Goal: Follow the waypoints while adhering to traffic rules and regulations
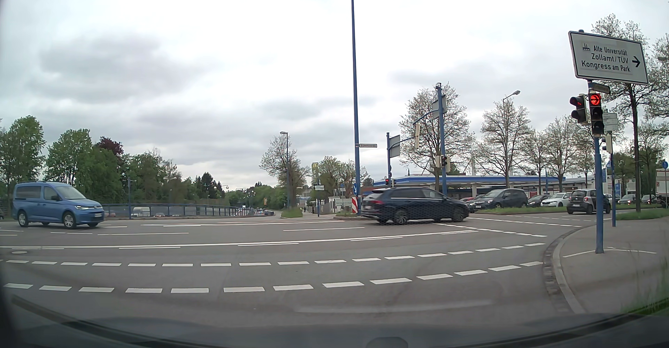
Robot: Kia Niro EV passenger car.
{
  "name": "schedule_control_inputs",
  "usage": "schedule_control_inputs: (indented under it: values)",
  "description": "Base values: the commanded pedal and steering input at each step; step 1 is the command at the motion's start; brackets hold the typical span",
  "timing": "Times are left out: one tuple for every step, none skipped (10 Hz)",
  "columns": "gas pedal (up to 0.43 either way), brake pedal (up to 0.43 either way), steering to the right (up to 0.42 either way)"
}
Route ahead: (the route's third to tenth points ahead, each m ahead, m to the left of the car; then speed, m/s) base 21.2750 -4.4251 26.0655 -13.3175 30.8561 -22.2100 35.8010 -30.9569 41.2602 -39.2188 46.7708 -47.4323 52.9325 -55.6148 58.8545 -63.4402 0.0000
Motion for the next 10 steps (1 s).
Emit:
schedule_control_inputs:
  values:
    - [0.0,0.244,0.033]
    - [0.0,0.244,0.033]
    - [0.0,0.244,0.033]
    - [0.0,0.244,0.033]
    - [0.0,0.238,0.033]
    - [0.0,0.244,0.033]
    - [0.0,0.244,0.033]
    - [0.0,0.244,0.033]
    - [0.0,0.244,0.033]
    - [0.0,0.244,0.033]
